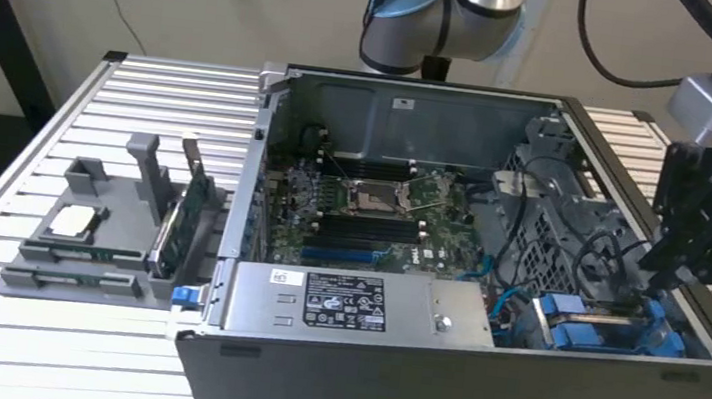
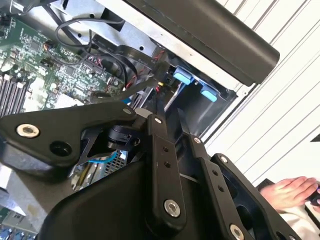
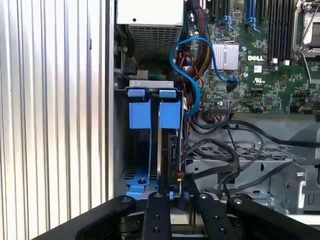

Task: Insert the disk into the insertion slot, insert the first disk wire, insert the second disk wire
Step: 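Insert the first disk wire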

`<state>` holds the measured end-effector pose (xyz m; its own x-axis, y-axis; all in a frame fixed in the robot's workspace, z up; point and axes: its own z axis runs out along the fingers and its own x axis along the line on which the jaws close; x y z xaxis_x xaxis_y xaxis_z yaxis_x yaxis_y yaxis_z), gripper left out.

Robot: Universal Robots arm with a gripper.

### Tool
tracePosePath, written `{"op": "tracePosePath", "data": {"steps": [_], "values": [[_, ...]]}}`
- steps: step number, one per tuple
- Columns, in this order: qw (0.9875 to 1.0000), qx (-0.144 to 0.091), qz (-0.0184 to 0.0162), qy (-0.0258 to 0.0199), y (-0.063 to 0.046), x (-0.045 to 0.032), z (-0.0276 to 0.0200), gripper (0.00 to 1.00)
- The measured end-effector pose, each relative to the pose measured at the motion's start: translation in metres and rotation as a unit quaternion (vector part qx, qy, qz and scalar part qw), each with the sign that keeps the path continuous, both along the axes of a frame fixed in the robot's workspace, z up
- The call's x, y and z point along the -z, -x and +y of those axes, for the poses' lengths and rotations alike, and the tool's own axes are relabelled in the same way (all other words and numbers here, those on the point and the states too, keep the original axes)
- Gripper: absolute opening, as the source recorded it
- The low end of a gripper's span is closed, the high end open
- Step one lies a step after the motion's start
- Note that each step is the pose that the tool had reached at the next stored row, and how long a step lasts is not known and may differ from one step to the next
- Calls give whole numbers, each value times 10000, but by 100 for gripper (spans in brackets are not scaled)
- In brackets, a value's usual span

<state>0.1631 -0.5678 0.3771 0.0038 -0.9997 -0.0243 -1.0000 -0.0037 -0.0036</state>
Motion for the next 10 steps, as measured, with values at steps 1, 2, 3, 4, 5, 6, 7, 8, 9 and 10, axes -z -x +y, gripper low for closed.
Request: {"op": "tracePosePath", "data": {"steps": [1,2,3,4,5,6,7,8,9,10], "values": [[10000,0,0,1,0,-5,0,26],[10000,0,0,1,0,-7,1,26],[10000,-1,0,2,-3,-8,2,26],[10000,-2,2,7,-11,-11,2,26],[10000,-1,7,11,-22,-12,1,26],[10000,0,12,14,-33,-11,1,26],[10000,0,17,16,-42,-11,3,26],[10000,-1,19,18,-50,-12,5,26],[10000,0,23,19,-60,-12,7,26],[10000,0,27,20,-73,-14,9,26]]}}
